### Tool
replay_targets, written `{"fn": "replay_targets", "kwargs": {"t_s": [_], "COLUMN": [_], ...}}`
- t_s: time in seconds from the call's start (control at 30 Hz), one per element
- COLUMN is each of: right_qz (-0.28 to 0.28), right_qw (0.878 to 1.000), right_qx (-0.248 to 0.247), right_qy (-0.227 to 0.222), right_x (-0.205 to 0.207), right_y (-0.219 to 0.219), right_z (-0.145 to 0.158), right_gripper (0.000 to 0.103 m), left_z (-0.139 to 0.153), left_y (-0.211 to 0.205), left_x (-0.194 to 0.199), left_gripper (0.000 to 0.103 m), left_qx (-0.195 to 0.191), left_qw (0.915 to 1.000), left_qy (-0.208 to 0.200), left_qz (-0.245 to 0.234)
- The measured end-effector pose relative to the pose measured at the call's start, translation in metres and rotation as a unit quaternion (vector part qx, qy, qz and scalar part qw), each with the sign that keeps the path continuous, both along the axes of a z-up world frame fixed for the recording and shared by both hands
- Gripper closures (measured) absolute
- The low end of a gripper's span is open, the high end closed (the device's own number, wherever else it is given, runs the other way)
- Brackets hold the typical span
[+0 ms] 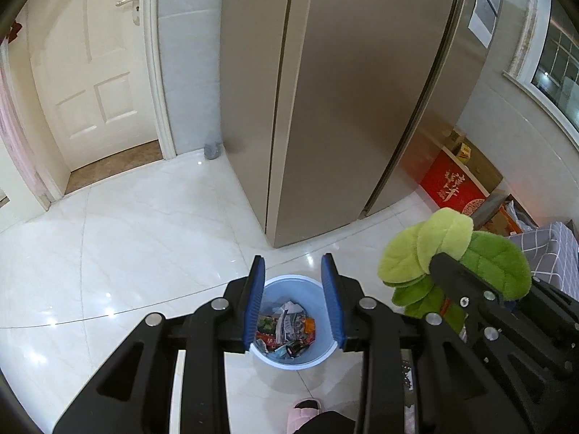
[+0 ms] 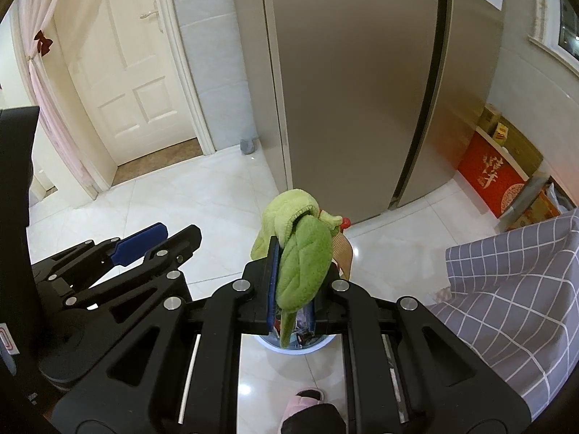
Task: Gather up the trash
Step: 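Open the left tool over the bin while the right tool releases the green plush, then return both open tools to the table above the toothpaste tube and white bag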
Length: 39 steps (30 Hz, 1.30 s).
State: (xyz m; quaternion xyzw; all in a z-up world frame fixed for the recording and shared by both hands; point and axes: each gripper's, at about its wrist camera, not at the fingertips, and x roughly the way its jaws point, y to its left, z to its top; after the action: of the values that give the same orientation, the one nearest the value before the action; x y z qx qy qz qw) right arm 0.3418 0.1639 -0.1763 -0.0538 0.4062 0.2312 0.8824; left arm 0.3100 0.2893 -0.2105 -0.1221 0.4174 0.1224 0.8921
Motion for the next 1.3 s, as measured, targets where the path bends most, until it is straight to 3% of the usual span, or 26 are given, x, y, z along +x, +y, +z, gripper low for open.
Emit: {"fn": "replay_targets", "kwargs": {"t_s": [0.13, 0.17, 0.23, 0.33, 0.97, 1.3], "right_qz": [0.003, 0.003, -0.006, -0.013, -0.023, -0.048], "right_qw": [1.000, 1.000, 1.000, 1.000, 0.999, 0.997], "right_qx": [0.009, 0.011, 0.011, 0.023, 0.029, 0.039], "right_qy": [0.000, -0.001, -0.010, -0.014, -0.017, -0.043], "right_x": [0.003, 0.003, 0.004, 0.008, -0.004, -0.023], "right_y": [0.000, 0.000, -0.002, -0.009, -0.027, -0.070], "right_z": [-0.001, -0.001, -0.001, -0.002, 0.012, 0.039], "right_gripper": [0.088, 0.084, 0.060, 0.050, 0.046, 0.044], "left_z": [0.001, 0.001, 0.001, 0.001, 0.018, 0.049], "left_y": [0.004, 0.006, 0.009, 0.016, -0.002, -0.054], "left_x": [-0.001, -0.001, -0.002, -0.003, -0.010, -0.021], "left_gripper": [0.071, 0.071, 0.071, 0.070, 0.067, 0.063], "left_qx": [0.000, -0.001, -0.002, -0.002, 0.011, 0.029], "left_qw": [0.9999, 0.9999, 0.9998, 0.9995, 0.9997, 0.9988], "left_qy": [-0.003, -0.004, -0.004, -0.004, -0.014, -0.038], "left_qz": [0.010, 0.012, 0.020, 0.031, 0.017, -0.012]}}
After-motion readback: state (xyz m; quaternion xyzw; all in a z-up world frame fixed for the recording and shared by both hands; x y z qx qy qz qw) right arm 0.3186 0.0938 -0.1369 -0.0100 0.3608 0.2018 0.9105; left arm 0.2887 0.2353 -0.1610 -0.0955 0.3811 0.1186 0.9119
